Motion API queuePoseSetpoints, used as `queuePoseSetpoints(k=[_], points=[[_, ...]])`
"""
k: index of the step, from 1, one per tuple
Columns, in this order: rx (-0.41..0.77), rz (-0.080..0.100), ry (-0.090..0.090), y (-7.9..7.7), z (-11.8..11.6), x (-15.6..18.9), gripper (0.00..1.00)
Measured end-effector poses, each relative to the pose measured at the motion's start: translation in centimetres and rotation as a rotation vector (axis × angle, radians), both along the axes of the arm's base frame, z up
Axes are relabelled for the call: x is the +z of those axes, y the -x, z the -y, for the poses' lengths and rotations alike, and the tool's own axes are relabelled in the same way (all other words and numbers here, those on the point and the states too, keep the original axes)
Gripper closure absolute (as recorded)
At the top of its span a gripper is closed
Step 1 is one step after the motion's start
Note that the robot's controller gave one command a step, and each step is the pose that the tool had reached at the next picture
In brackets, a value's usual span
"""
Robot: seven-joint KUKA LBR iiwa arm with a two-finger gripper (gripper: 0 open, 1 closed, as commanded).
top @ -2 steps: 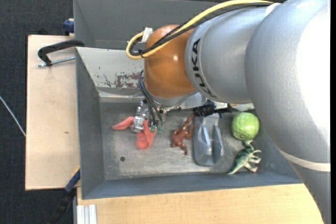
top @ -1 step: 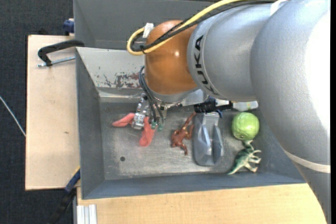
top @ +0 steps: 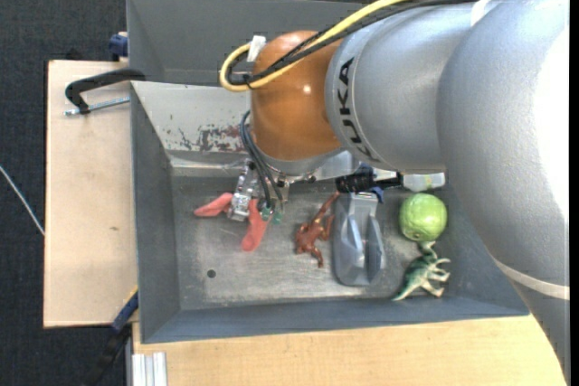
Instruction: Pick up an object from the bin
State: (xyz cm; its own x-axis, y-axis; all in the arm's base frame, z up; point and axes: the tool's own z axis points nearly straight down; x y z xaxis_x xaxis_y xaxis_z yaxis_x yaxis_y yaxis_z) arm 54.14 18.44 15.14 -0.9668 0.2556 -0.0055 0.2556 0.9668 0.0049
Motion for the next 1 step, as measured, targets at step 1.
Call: queuePoseSetpoints(k=[1], points=[[0.000,-0.004,0.001,0.05,0.01,0.75,1.00]])
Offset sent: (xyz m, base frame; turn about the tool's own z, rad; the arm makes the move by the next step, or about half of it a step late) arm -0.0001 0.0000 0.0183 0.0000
